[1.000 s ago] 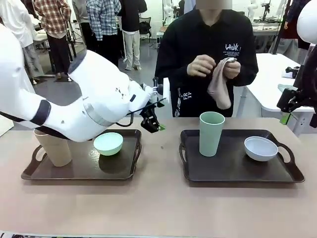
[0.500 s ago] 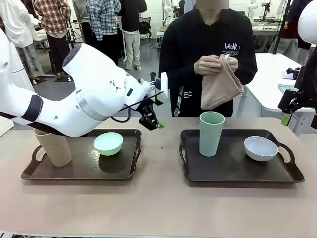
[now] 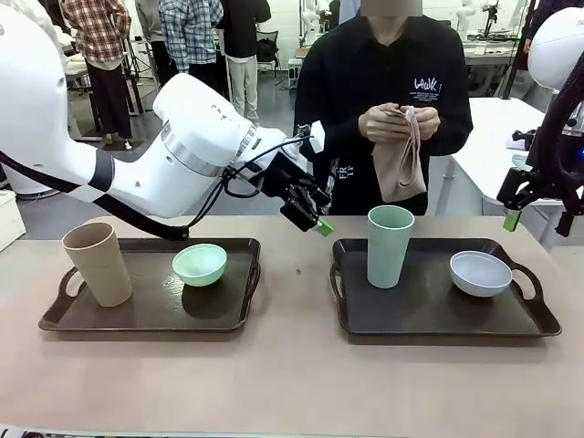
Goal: Set up a tray with a mat and arrange the tableware.
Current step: Pick up the Picnic Bowl and Reusable plastic cup from the Handle tray in front of the human's position and hold them in the air.
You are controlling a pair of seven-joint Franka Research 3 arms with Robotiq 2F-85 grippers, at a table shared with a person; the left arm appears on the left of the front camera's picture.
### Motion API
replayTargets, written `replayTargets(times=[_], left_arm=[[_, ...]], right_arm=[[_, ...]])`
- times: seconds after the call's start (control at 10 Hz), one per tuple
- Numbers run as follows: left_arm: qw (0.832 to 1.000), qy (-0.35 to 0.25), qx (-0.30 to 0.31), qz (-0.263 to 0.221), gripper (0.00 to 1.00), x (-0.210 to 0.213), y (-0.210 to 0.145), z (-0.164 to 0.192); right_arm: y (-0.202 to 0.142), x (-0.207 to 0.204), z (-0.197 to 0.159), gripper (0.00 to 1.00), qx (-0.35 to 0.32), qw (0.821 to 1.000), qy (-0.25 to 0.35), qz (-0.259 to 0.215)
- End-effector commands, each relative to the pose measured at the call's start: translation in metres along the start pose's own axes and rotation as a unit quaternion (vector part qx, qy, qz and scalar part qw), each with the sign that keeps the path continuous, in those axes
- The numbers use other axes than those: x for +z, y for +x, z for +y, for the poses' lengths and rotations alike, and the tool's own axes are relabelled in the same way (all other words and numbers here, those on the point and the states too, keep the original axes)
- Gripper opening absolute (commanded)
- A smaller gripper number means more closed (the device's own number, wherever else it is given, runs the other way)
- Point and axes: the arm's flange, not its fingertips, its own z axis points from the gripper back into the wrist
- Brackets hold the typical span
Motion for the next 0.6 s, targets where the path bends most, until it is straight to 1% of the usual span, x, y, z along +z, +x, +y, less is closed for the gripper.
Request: replayTargets(times=[0.0, 0.1, 0.2, 0.3, 0.4, 0.5], left_arm=[[1.0, 0.002, -0.013, 0.015, 1.0, 0.007, -0.006, -0.019], [1.0, 0.002, -0.013, 0.015, 1.0, 0.007, -0.006, -0.019], [1.0, 0.002, -0.013, 0.015, 1.0, 0.007, -0.006, -0.019], [1.0, -0.002, -0.003, 0.006, 1.0, 0.001, -0.002, -0.007], [1.0, -0.016, 0.001, -0.018, 1.0, -0.008, -0.009, 0.0], [0.999, -0.031, 0.007, -0.037, 1.0, -0.016, -0.012, 0.005]], right_arm=[[-0.007, -0.005, 0.001, 1.0, 0.008, 1.0, 0.003, 0.03], [-0.007, -0.005, 0.001, 1.0, 0.008, 1.0, 0.003, 0.03], [-0.002, -0.002, 0.0, 1.0, 0.001, 1.0, 0.001, 0.009], [0.003, -0.009, 0.001, 1.0, 0.059, 0.998, -0.019, -0.019], [0.01, -0.02, 0.003, 1.0, 0.04, 0.996, -0.039, -0.065], [0.018, -0.032, 0.002, 1.0, 0.021, 0.994, -0.051, -0.092]])
